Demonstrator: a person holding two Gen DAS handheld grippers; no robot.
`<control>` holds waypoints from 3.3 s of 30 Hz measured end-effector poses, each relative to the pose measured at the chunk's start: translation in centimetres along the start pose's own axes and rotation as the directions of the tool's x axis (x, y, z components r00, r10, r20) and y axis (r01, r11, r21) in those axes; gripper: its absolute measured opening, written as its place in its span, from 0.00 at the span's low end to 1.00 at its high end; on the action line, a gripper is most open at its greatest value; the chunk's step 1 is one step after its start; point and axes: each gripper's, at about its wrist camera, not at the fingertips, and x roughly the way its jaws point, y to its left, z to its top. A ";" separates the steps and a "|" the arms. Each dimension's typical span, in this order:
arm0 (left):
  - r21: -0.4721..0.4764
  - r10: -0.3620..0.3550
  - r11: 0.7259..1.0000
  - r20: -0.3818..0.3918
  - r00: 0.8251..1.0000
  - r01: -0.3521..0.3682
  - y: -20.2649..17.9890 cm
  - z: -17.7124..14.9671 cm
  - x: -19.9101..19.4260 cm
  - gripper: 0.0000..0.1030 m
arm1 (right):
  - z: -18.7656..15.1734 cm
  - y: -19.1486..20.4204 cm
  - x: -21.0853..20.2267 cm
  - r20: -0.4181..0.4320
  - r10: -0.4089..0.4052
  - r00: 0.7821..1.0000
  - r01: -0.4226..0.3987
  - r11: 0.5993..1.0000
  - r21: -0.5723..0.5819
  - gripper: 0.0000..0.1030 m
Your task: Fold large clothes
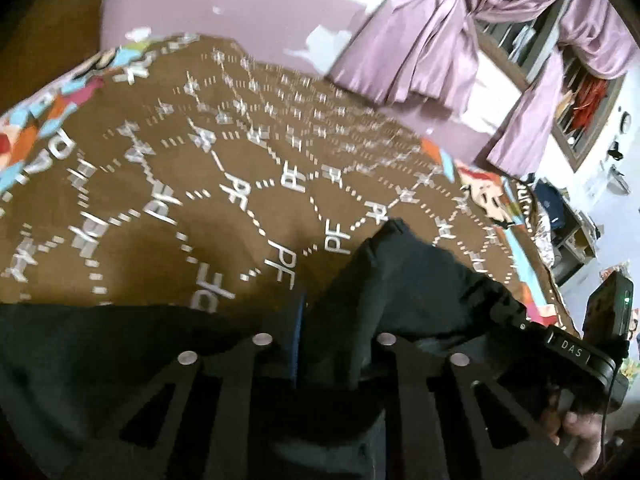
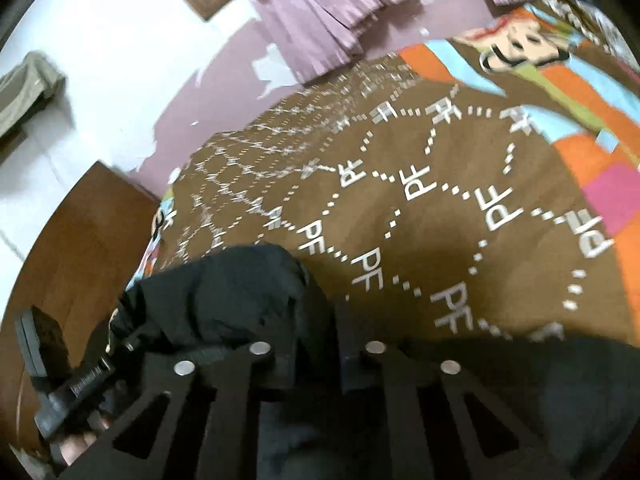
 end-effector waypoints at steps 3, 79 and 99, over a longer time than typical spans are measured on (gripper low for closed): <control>0.058 0.007 0.998 0.019 1.000 -0.008 -1.2 -0.3 -4.4 0.09 | -0.9 2.1 -4.6 -0.009 -0.010 1.000 0.009 0.990 -0.144 0.10; 0.598 0.186 0.801 -0.292 0.938 0.027 -5.6 -15.0 1.0 0.15 | -13.4 5.5 4.5 -0.283 -0.283 0.917 0.033 0.758 -0.651 0.36; 0.126 0.107 0.985 0.092 0.990 -0.118 -0.8 -3.7 -5.2 0.15 | -3.2 1.8 -0.7 0.040 -0.170 0.985 0.173 0.922 -0.347 0.36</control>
